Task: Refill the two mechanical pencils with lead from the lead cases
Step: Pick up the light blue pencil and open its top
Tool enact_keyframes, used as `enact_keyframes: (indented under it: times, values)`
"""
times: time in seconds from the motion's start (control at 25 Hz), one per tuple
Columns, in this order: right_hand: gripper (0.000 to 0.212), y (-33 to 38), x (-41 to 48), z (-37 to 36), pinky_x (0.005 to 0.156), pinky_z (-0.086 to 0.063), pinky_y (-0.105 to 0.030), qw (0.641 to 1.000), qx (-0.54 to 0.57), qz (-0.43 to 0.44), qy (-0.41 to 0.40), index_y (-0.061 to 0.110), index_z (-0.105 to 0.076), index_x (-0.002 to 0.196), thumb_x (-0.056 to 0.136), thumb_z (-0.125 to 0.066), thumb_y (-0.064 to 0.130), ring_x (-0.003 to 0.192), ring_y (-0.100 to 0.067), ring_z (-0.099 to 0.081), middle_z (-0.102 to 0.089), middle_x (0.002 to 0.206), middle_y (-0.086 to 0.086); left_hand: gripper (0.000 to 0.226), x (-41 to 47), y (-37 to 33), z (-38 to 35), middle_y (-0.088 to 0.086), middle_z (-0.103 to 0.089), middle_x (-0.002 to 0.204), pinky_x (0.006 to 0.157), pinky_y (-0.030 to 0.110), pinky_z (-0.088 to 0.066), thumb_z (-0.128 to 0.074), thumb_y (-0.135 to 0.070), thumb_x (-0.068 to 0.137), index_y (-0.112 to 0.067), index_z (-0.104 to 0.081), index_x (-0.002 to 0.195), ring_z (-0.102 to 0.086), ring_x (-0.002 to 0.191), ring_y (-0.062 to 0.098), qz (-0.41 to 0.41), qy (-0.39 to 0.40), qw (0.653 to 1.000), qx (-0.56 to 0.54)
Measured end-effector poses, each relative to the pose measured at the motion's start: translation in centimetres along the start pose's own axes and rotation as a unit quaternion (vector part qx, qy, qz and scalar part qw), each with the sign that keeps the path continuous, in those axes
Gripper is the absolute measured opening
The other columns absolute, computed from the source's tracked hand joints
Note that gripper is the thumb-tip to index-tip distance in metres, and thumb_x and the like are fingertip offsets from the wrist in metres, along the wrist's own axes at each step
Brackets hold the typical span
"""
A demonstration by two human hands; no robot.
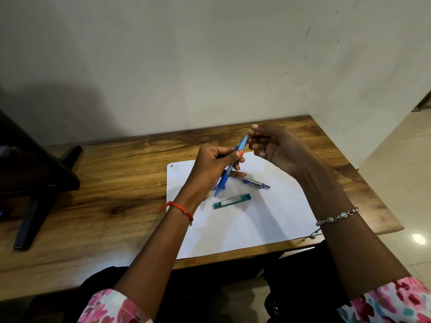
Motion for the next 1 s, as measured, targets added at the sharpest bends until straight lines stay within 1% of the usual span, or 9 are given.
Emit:
enact_keyframes:
  times: [0.08, 0.16, 0.24, 0.32, 0.44, 0.6, 0.76, 0.92, 1.0]
  values:
    - [0.014, -0.02, 0.15, 0.02, 0.047, -0.041, -0.016, 0.999, -0.037, 0.027, 0.001, 0.005, -0.064, 0.077, 0.088, -0.057, 0.010, 0.053, -0.008, -0.051, -0.060, 0.067, -0.004, 0.022, 0.07, 0.10, 0.10, 0.006, -0.063, 0.071, 0.055, 0.022, -0.058, -0.055, -0.005, 0.087, 0.006, -0.063, 0.104, -0.058, 0.048, 0.004, 0.001, -0.002, 1.000, 0.011]
    - [0.013, -0.04, 0.39, 0.19, 0.046, -0.040, -0.016, 0.997, -0.061, 0.051, -0.013, 0.003, -0.066, 0.075, 0.086, -0.059, 0.006, 0.052, -0.009, -0.050, -0.062, 0.061, -0.002, 0.022, 0.05, 0.14, 0.11, 0.005, -0.063, 0.071, 0.053, 0.020, -0.057, -0.055, -0.005, 0.087, 0.006, -0.063, 0.105, -0.057, 0.048, 0.003, 0.002, -0.002, 1.000, 0.014]
    - [0.014, -0.07, 0.58, 0.36, 0.045, -0.040, -0.016, 0.995, -0.073, 0.065, -0.024, 0.003, -0.065, 0.074, 0.086, -0.059, 0.005, 0.052, -0.010, -0.050, -0.061, 0.052, 0.002, 0.021, 0.03, 0.08, 0.00, 0.006, -0.063, 0.071, 0.051, 0.019, -0.055, -0.055, -0.004, 0.087, 0.005, -0.064, 0.103, -0.057, 0.047, 0.003, 0.001, -0.001, 1.000, 0.010]
    - [0.016, -0.12, 0.62, 0.41, 0.045, -0.042, -0.017, 0.994, -0.074, 0.075, -0.028, 0.001, -0.064, 0.074, 0.088, -0.057, 0.004, 0.050, -0.011, -0.052, -0.059, 0.050, 0.000, 0.020, 0.10, 0.13, -0.09, 0.006, -0.062, 0.071, 0.052, 0.020, -0.056, -0.056, -0.004, 0.087, 0.005, -0.064, 0.102, -0.057, 0.047, 0.003, 0.002, 0.000, 1.000, 0.005]
    - [0.019, -0.23, 0.49, 0.23, 0.046, -0.044, -0.018, 0.994, -0.065, 0.085, -0.026, -0.002, -0.062, 0.074, 0.090, -0.053, 0.002, 0.047, -0.011, -0.054, -0.058, 0.050, -0.004, 0.023, 0.19, 0.24, -0.18, 0.007, -0.063, 0.071, 0.054, 0.024, -0.058, -0.056, -0.004, 0.086, 0.007, -0.063, 0.105, -0.057, 0.048, 0.004, 0.006, 0.000, 1.000, 0.003]
    - [0.020, -0.35, 0.44, 0.03, 0.047, -0.046, -0.020, 0.993, -0.076, 0.084, -0.026, -0.004, -0.060, 0.076, 0.092, -0.051, 0.003, 0.048, -0.012, -0.057, -0.061, 0.054, -0.007, 0.024, 0.20, 0.16, -0.24, 0.006, -0.062, 0.070, 0.049, 0.017, -0.053, -0.055, -0.003, 0.087, 0.008, -0.062, 0.107, -0.056, 0.046, 0.002, 0.007, -0.003, 1.000, 0.006]
    - [0.021, -0.45, 0.40, -0.11, 0.048, -0.047, -0.021, 0.992, -0.087, 0.086, -0.035, -0.005, -0.058, 0.076, 0.093, -0.049, 0.004, 0.049, -0.014, -0.057, -0.058, 0.064, -0.015, 0.022, 0.38, 0.43, -0.16, 0.007, -0.062, 0.070, 0.054, 0.024, -0.058, -0.056, -0.003, 0.086, 0.008, -0.063, 0.104, -0.056, 0.047, 0.004, 0.006, -0.003, 1.000, 0.002]
    - [0.021, -0.59, 0.38, -0.20, 0.047, -0.048, -0.021, 0.992, -0.079, 0.083, -0.044, -0.004, -0.057, 0.075, 0.093, -0.048, 0.003, 0.047, -0.013, -0.057, -0.057, 0.064, -0.016, 0.017, 0.27, 0.32, -0.27, 0.008, -0.061, 0.069, 0.048, 0.018, -0.053, -0.056, -0.002, 0.086, 0.005, -0.065, 0.099, -0.055, 0.045, 0.002, 0.005, -0.004, 1.000, 0.004]
    - [0.021, -0.61, 0.40, -0.20, 0.046, -0.047, -0.021, 0.992, -0.078, 0.082, -0.052, -0.004, -0.057, 0.077, 0.094, -0.047, 0.003, 0.046, -0.012, -0.056, -0.056, 0.064, -0.016, 0.018, 0.32, 0.30, -0.26, 0.008, -0.061, 0.070, 0.048, 0.017, -0.053, -0.056, -0.003, 0.087, 0.005, -0.065, 0.100, -0.055, 0.045, 0.002, 0.005, -0.004, 1.000, 0.008]
Point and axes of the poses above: each hand's wrist, its own x-axis towards the middle knuckle, its own z-axis out of the back of the hand, y = z × x, the point moved 4 cm from there along x, towards the middle knuckle
